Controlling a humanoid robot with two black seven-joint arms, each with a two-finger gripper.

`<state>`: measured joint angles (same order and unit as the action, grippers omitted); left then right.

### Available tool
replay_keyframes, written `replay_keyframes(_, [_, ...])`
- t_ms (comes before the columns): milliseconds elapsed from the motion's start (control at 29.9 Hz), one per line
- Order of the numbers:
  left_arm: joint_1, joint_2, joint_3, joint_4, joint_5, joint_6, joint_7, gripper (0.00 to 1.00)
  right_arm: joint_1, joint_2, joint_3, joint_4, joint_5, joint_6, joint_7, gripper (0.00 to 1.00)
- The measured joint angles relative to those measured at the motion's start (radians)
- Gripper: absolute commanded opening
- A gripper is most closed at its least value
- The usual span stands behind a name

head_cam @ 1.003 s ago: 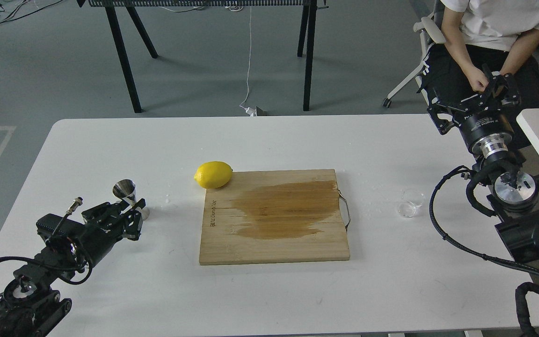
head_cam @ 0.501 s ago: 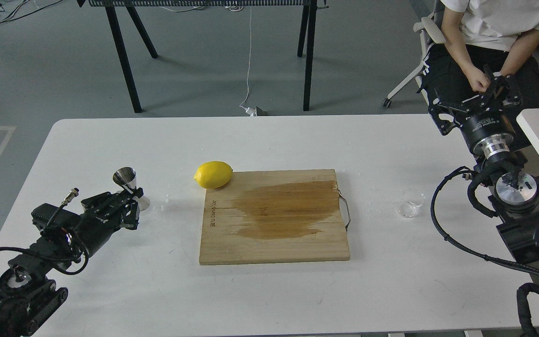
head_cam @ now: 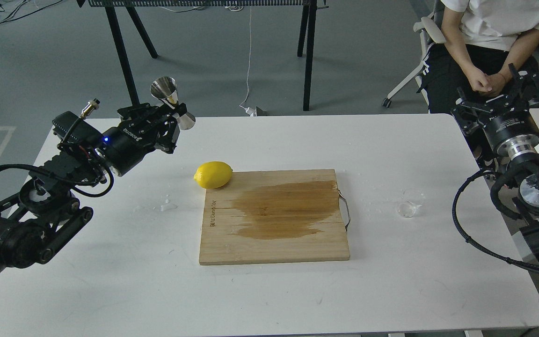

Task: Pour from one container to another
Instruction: 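Lift the jigger with the left gripper and carry it over the board, then lower the jigger upright onto the cutting board and open the left gripper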

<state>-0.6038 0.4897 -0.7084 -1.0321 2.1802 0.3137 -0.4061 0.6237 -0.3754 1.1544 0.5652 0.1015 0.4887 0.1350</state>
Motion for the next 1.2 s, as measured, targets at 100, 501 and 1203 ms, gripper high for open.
replay_keyframes(100, [-0.035, -0.051, 0.076, -0.011, 0.002, -0.018, 0.004, 0.07, -0.011, -0.009, 0.003, 0.000, 0.001, 0.000, 0.000, 1.00])
replay_keyframes(501, [-0.026, -0.287, 0.255, 0.076, 0.002, -0.046, 0.047, 0.07, -0.022, -0.012, 0.007, 0.000, 0.003, 0.000, 0.001, 1.00])
replay_keyframes(1203, [-0.006, -0.395, 0.285, 0.285, 0.001, -0.028, 0.048, 0.07, -0.021, -0.011, 0.007, 0.000, 0.003, 0.000, 0.000, 1.00])
